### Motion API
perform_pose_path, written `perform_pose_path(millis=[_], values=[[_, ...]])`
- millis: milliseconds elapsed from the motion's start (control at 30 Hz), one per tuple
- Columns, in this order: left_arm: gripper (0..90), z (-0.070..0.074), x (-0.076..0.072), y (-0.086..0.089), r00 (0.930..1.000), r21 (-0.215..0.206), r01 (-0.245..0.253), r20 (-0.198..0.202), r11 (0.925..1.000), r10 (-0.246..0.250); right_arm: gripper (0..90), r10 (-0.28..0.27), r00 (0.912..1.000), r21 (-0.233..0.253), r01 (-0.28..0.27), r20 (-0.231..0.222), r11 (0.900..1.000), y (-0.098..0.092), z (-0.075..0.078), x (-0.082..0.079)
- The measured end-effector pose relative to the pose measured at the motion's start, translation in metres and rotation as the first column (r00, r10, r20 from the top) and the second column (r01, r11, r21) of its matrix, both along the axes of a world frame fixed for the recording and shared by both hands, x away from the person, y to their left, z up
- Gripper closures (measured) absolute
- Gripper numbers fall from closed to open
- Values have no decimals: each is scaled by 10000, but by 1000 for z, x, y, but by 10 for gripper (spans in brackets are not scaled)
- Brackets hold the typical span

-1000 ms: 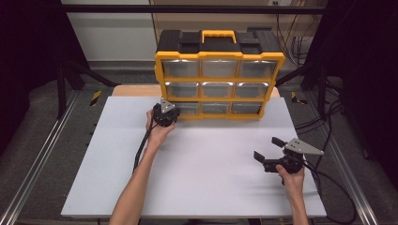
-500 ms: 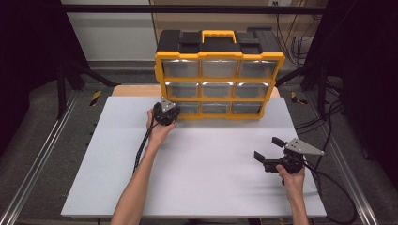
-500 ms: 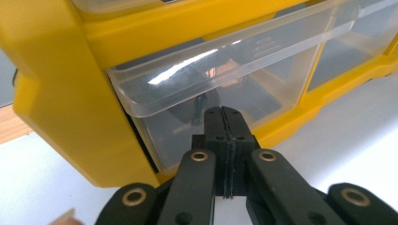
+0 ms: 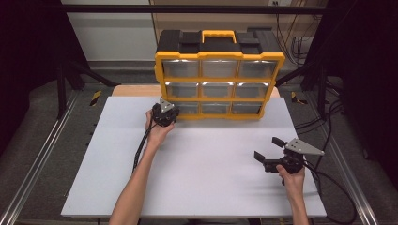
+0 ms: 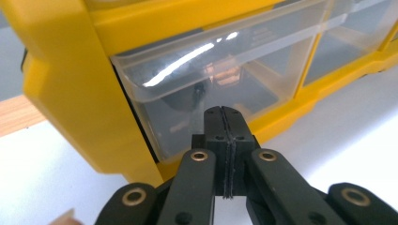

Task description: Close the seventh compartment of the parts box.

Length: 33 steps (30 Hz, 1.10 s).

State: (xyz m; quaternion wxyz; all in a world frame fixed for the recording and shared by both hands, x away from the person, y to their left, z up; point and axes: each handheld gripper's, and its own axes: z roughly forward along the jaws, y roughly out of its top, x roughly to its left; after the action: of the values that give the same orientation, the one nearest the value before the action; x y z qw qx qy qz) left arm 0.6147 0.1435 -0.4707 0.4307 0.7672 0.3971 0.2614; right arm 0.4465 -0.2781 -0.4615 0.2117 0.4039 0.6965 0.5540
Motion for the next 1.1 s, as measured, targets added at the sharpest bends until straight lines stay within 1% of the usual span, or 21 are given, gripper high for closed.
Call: perform_pose_path(millis=[133, 267, 300, 367, 400, 433, 467, 533, 600, 633, 700, 800, 867, 933, 1000, 1100], values=[[893, 3, -6, 3, 9998, -171, 174, -54, 9997, -174, 7, 8, 10000, -29, -8, -13, 10000, 0, 0, 0], [891, 8, -14, 5, 9995, -506, 326, -39, 9982, -328, 7, -5, 10000, -3, 5, 8, 10000, 0, 0, 0], [884, 9, -16, 5, 9993, -652, 359, -46, 9972, -363, 7, -9, 10000, 1, 9, 6, 10000, 0, 0, 0], [863, 11, -20, 6, 9990, -743, 448, -18, 9962, -451, 7, -22, 10000, -9, 22, 26, 10000, 0, 0, 0], [853, 13, -22, 7, 9986, -730, 519, -40, 9960, -523, 7, -9, 10000, -3, 9, 38, 10000, 0, 0, 0], [846, 14, -24, 7, 9984, -805, 559, -73, 9952, -567, 7, 8, 10000, -11, -8, 36, 10000, 0, 0, 0], [831, 15, -26, 8, 9980, -810, 610, -122, 9948, -622, 7, 4, 10000, 1, -4, 32, 10000, 0, 0, 0], [797, 17, -30, 9, 9978, -916, 656, -45, 9936, -662, 7, -8, 10000, 22, 8, 19, 10000, -1, 1, 0], [752, 19, -34, 10, 9972, -1068, 740, -67, 9915, -751, 7, -16, 10000, 51, 16, 22, 10000, -1, 1, 0], [726, 20, -37, 11, 9968, -1046, 783, -61, 9914, -794, 7, -15, 10000, 45, 15, 48, 10000, -1, 1, 0], [688, 20, -41, 12, 9960, -1259, 868, -104, 9882, -888, 7, -27, 10000, 62, 26, 58, 10000, -1, 1, -1], [595, 22, -48, 16, 9959, -1373, 863, -156, 9868, -893, 6, -21, 10000, 62, 20, 62, 10000, -1, 1, 0], [553, 23, -51, 18, 9951, -1540, 932, -196, 9837, -974, 6, -21, 10000, 64, 21, 49, 10000, -1, 1, 0], [504, 24, -55, 21, 9942, -1578, 1037, -109, 9820, -1067, 6, -33, 10000, 81, 32, 76, 10000, -1, 1, 0], [492, 25, -60, 25, 9928, -1776, 1171, -38, 9771, -1197, 5, -40, 10000, 94, 39, 89, 9999, -1, 2, 0], [428, 26, -67, 30, 9921, -1959, 1225, -19, 9729, -1253, 5, -28, 10000, 99, 27, 90, 9999, -1, 1, -1]])
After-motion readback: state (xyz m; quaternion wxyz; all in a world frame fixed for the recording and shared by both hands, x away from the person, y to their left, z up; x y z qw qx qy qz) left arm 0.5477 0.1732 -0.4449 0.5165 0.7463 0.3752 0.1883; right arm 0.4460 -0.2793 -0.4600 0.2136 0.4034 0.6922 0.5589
